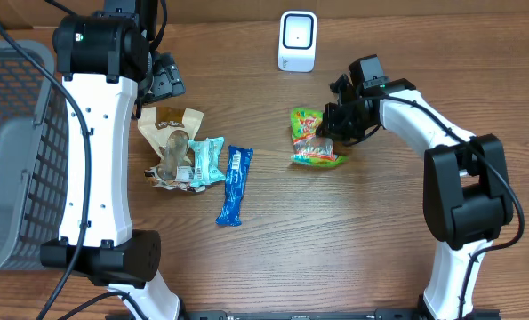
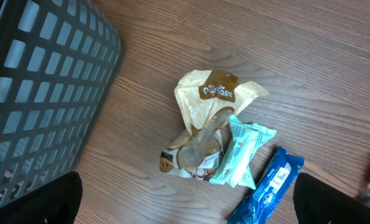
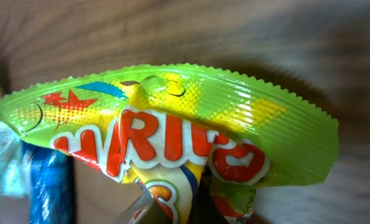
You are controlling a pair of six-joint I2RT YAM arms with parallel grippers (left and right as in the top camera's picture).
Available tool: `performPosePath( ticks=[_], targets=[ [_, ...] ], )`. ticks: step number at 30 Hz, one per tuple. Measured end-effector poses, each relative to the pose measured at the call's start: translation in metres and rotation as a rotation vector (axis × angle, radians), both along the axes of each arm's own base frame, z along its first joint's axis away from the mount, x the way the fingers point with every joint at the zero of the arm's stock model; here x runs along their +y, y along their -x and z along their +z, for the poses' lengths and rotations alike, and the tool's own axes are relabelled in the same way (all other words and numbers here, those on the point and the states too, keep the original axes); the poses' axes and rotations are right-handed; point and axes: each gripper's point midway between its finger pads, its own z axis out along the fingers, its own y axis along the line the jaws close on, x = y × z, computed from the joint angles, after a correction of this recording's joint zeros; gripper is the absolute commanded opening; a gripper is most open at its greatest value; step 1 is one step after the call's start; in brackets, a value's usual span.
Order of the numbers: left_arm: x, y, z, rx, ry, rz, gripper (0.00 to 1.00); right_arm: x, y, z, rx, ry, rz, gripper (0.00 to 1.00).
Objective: Scan the item barcode
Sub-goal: 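Carry the Haribo bag with the right gripper over the white scanner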
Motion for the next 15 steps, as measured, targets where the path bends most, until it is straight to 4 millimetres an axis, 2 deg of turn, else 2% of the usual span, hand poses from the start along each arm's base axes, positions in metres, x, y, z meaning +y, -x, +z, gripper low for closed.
performPosePath(
  ticks=[3, 6, 9, 15],
  targets=[
    [0.000, 0.000, 0.000, 0.000, 0.000, 0.000, 1.00, -0.005, -0.020, 0.022, -0.128, 0.070, -0.039, 0.04],
    [0.000, 0.000, 0.000, 0.000, 0.000, 0.000, 1.00, -0.009, -0.040, 0.060, -0.289, 0.140, -0.086, 0.04],
    [0.000, 0.000, 0.000, 0.000, 0.000, 0.000, 1.00, -0.011, -0.052, 0.090, -0.408, 0.198, -0.127, 0.04],
    [0.000, 0.000, 0.000, 0.000, 0.000, 0.000, 1.00, -0.009, -0.071, 0.114, -0.571, 0.321, -0.204, 0.04]
  ],
)
